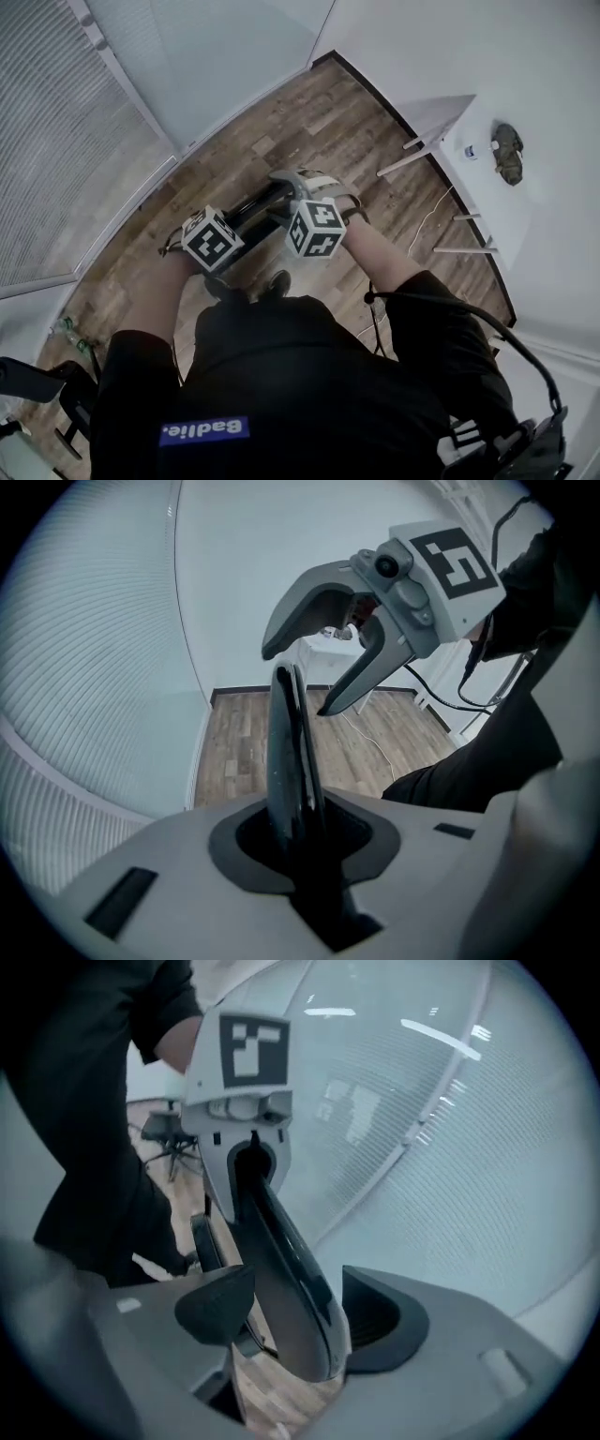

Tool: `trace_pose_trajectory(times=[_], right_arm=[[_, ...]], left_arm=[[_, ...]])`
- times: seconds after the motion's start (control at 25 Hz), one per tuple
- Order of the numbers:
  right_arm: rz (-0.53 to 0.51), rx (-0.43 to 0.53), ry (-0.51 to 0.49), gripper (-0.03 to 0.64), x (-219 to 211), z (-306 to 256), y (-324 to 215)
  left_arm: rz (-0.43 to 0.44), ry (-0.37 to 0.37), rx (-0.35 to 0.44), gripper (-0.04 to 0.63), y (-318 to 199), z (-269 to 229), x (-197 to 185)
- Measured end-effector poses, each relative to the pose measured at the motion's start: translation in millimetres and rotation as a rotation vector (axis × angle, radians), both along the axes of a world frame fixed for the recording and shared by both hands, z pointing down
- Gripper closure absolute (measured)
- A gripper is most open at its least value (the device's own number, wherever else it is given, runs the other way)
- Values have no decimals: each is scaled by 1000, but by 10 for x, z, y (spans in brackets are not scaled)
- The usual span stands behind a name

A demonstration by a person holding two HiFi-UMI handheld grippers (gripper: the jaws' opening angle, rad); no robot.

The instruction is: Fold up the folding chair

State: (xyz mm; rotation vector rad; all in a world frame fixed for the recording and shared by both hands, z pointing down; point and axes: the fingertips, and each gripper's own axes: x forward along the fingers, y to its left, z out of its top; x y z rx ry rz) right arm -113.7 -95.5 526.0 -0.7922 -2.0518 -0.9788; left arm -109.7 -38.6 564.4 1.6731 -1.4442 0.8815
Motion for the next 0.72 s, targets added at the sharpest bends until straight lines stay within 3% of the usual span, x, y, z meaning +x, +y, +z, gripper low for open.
trace_pose_trajectory(times=[0.12,0.32,0.56,0.72], right_arm=[[-134,178,103,353,-116,286,3],[-325,317,284,405,-140,584,67],[-460,329,372,491,-160,619,61],[-507,268,420,520,-220,612,100]], left_arm=[[17,20,17,523,-25,-20,-2],[28,29,18,525,-36,-47,-35],[9,44,-12,534,-69,-49,-148],[-36,63,-47,540,-51,-31,-252]])
